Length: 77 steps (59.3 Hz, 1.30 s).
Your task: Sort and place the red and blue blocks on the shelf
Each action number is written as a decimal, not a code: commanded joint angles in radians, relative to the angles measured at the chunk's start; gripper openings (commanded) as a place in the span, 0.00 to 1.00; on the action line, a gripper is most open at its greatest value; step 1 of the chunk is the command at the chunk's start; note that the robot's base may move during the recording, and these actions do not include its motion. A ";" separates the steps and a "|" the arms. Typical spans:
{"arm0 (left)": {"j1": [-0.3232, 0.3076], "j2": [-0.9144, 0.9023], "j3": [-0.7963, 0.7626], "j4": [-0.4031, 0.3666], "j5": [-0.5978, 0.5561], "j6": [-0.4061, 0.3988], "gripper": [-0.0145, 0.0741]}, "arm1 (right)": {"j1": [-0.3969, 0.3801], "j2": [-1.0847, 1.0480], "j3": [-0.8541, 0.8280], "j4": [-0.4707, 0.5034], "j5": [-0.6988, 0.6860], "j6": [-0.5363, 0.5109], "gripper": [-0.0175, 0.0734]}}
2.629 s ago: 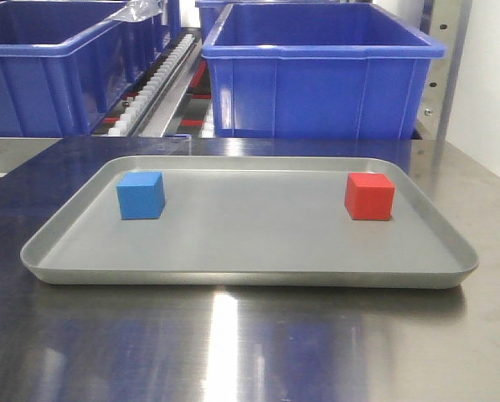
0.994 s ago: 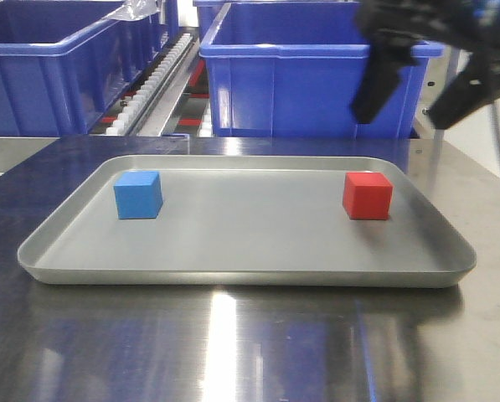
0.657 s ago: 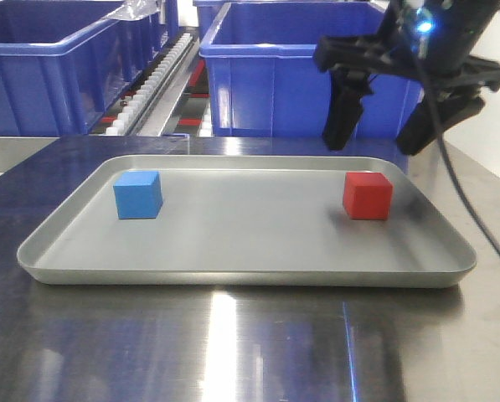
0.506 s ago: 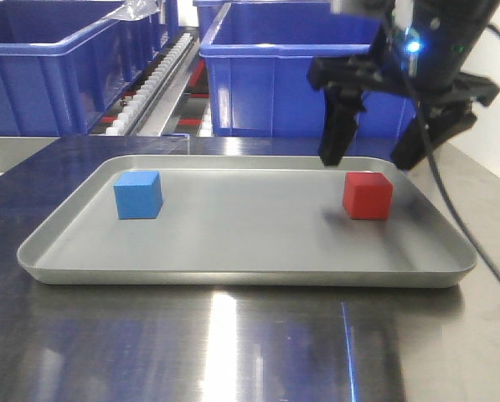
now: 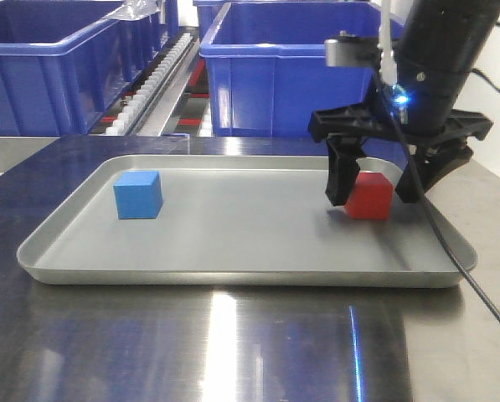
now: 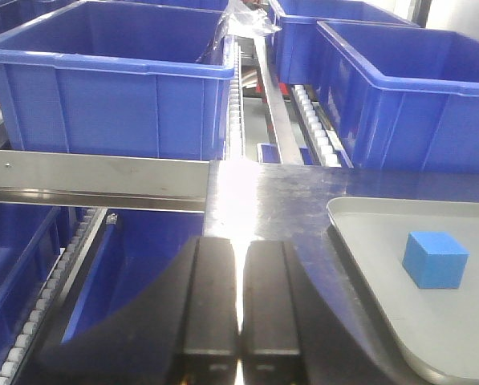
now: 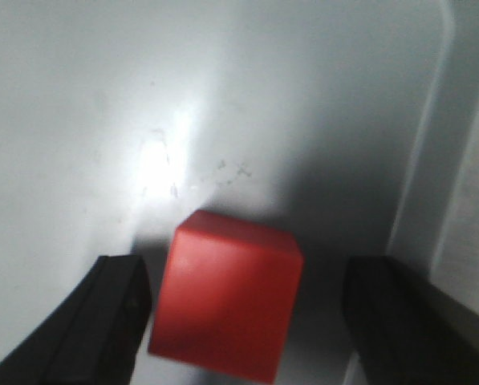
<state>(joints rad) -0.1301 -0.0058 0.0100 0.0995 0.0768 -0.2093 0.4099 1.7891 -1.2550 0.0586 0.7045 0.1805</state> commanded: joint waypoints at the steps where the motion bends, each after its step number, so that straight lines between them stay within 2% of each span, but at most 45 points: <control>1: -0.004 -0.017 0.035 -0.008 -0.089 0.000 0.31 | -0.001 -0.040 -0.033 -0.011 -0.053 0.001 0.85; 15: -0.004 -0.017 0.035 -0.008 -0.089 0.000 0.31 | -0.001 -0.019 -0.033 -0.011 -0.055 0.001 0.85; 20: -0.004 -0.017 0.035 -0.008 -0.089 0.000 0.31 | -0.001 -0.014 -0.033 -0.011 -0.055 0.001 0.80; 28: -0.004 -0.017 0.035 -0.008 -0.089 0.000 0.31 | -0.001 -0.016 -0.033 -0.016 -0.070 0.001 0.59; 32: -0.004 -0.017 0.035 -0.008 -0.089 0.000 0.31 | -0.001 -0.022 -0.034 -0.025 -0.079 0.001 0.43; 33: -0.004 -0.017 0.035 -0.008 -0.089 0.000 0.31 | -0.001 -0.027 -0.035 -0.028 -0.080 0.001 0.37; 37: -0.004 -0.017 0.035 -0.008 -0.089 0.000 0.31 | -0.001 -0.049 -0.043 -0.035 -0.085 0.001 0.24; 47: -0.004 -0.017 0.035 -0.008 -0.089 0.000 0.31 | -0.001 -0.138 -0.071 -0.038 -0.095 0.001 0.26; 62: -0.004 -0.017 0.035 -0.008 -0.089 0.000 0.31 | -0.001 -0.399 -0.046 -0.042 -0.190 0.001 0.26; 77: -0.004 -0.017 0.035 -0.008 -0.089 0.000 0.31 | -0.039 -0.708 0.192 -0.042 -0.354 0.001 0.26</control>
<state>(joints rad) -0.1301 -0.0058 0.0100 0.0995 0.0768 -0.2093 0.3950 1.1866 -1.1194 0.0296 0.4742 0.1845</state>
